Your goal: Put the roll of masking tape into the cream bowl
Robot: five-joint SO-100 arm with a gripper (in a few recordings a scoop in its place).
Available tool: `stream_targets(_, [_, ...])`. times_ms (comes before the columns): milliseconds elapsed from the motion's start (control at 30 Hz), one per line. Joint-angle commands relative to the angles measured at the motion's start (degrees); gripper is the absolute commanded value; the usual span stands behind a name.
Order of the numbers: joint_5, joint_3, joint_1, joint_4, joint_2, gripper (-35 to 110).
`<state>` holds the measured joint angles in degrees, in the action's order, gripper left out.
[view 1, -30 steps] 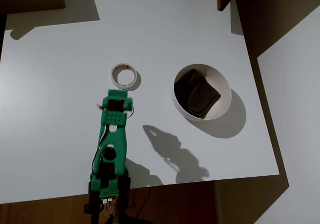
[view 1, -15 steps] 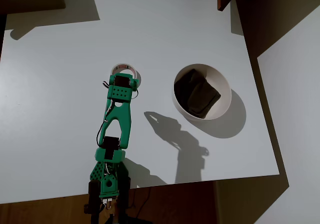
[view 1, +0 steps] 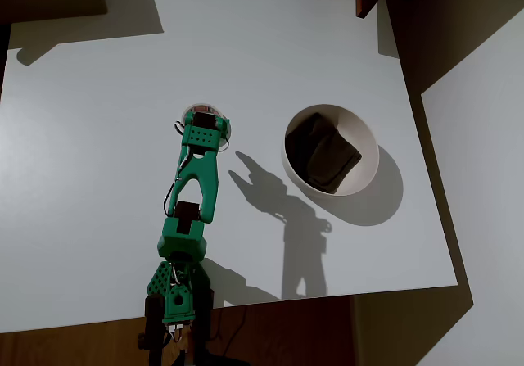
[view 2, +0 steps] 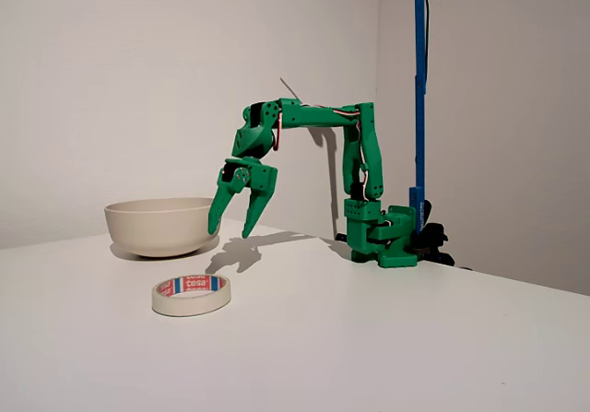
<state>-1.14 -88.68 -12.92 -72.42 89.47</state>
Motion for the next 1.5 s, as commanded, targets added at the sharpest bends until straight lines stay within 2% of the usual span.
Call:
stream_targets(0, [-0.53,4.83,-0.62,1.14,-0.70,23])
stream_targets(167, [-0.62,5.80,-0.62,2.81,-4.66,23])
stream_targets(333, [0.00,12.22,-0.18,-0.79,-11.16,22])
stream_targets(667, [-0.26,16.35,0.53,-0.88,-15.91,22])
stream_targets(1233, [0.26,16.61,2.37,4.92,-25.22,19])
stream_targets(1467, [0.44,17.49,2.99,5.27,-26.10,10])
